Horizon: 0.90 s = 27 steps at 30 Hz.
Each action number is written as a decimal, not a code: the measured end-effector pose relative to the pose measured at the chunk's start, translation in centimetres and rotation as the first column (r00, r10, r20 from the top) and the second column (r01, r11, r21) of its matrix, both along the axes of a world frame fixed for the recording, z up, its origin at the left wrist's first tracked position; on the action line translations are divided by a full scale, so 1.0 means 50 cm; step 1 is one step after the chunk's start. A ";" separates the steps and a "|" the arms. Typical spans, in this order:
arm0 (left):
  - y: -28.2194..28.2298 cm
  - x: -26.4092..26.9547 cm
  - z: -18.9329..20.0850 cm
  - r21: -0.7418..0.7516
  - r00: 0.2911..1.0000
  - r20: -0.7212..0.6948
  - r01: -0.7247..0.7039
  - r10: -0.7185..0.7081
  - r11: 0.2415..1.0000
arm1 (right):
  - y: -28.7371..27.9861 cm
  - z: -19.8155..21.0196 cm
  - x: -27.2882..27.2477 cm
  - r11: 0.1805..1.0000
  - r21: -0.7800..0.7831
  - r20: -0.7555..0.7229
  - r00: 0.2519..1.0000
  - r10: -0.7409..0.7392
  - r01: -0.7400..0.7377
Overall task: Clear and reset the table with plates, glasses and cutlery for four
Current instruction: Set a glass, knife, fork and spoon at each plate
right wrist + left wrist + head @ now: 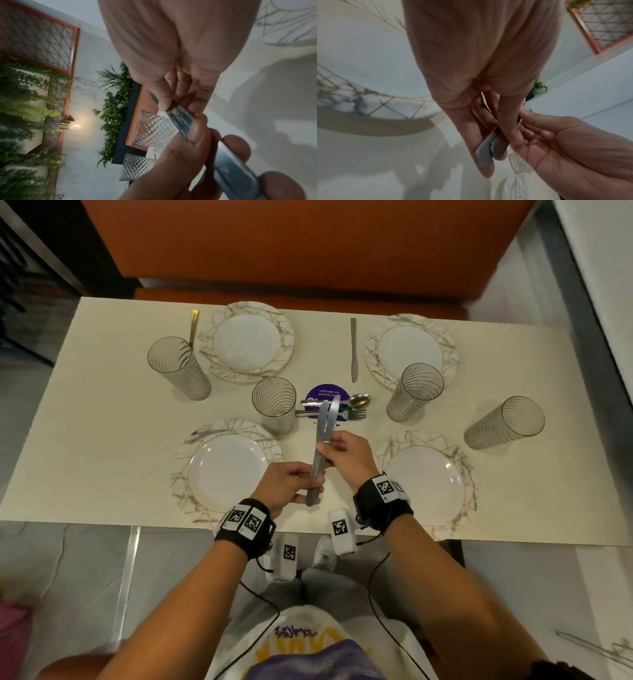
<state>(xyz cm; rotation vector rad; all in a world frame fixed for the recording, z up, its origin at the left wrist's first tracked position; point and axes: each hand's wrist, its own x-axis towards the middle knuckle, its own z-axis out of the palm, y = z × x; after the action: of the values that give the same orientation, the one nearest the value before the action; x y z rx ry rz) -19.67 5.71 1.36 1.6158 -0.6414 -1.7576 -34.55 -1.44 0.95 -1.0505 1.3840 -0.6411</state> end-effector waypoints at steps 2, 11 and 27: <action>0.002 0.005 -0.002 0.003 1.000 0.010 -0.007 0.007 1.000 | 0.004 -0.002 -0.002 0.998 0.020 0.030 0.998 -0.063 0.062; 0.033 0.079 -0.014 -0.017 0.988 0.156 0.010 -0.007 1.000 | 0.014 -0.082 -0.012 0.964 0.158 -0.001 0.976 -0.216 0.214; 0.101 0.173 -0.035 -0.028 0.992 0.125 0.014 -0.011 1.000 | 0.066 -0.145 0.067 0.937 -0.001 -0.640 0.720 0.268 -0.350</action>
<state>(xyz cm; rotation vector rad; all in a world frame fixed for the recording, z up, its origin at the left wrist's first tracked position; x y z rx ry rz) -11.04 10.79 -0.40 1.7154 -0.7333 -1.6580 -31.23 1.85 -6.29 -1.6608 1.6932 -0.1033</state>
